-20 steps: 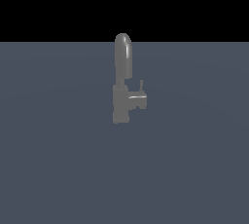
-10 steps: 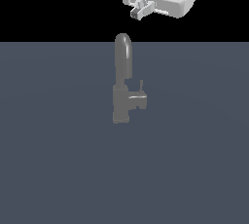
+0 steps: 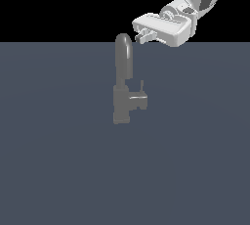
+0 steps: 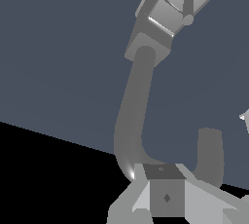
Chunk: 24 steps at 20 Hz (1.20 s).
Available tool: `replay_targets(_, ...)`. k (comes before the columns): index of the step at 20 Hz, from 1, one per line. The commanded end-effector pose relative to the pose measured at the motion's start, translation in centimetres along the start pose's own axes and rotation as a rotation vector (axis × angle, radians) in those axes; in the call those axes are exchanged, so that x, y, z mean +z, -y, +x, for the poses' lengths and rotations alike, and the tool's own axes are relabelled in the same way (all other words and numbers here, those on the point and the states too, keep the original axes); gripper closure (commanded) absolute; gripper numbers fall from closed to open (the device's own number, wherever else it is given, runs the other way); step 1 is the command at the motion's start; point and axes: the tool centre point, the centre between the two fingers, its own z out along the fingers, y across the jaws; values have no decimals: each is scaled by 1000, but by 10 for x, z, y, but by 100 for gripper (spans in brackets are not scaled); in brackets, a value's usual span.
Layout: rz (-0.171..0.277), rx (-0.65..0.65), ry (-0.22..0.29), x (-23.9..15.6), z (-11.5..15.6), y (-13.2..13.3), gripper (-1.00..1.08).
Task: Turn on the faucet by rotating a designated handle.
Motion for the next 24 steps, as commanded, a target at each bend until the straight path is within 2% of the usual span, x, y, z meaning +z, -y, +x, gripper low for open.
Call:
replay_targets(1, 45, 40, 50, 1, 19, 1, 108)
replay_targets(9, 197, 180, 218, 12, 84, 1, 108)
replay_targets(14, 278, 255, 307, 23, 117, -1, 108)
replay_targets(19, 336, 309, 370, 34, 140, -4, 108)
replay_targets(24, 365, 336, 400, 40, 151, -6, 108)
